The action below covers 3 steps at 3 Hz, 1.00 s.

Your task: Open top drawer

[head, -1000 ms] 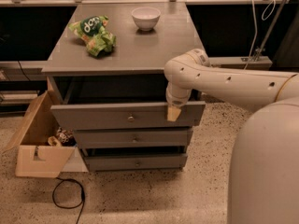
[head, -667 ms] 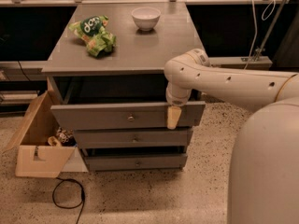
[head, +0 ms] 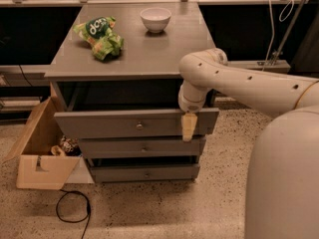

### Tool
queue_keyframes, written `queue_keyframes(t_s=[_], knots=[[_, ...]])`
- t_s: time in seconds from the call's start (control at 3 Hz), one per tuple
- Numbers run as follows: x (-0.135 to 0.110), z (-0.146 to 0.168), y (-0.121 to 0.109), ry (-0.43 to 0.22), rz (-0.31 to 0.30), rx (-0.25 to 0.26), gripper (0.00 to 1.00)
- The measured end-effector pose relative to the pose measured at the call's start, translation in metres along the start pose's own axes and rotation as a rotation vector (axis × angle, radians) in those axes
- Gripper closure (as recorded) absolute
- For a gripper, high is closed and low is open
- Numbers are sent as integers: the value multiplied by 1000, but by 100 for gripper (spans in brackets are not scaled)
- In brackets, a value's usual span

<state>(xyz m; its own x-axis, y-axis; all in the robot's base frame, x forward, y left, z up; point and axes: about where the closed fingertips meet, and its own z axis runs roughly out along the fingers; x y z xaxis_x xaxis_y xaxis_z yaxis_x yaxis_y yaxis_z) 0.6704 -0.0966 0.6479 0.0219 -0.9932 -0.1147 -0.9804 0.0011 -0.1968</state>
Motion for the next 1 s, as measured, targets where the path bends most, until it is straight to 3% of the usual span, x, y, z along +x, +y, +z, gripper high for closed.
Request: queue_keyframes(t_s=[0.33,1.0], knots=[[4,-9,17,-31,-53,-86,0],[18,3,52,4,-79,-228,42]])
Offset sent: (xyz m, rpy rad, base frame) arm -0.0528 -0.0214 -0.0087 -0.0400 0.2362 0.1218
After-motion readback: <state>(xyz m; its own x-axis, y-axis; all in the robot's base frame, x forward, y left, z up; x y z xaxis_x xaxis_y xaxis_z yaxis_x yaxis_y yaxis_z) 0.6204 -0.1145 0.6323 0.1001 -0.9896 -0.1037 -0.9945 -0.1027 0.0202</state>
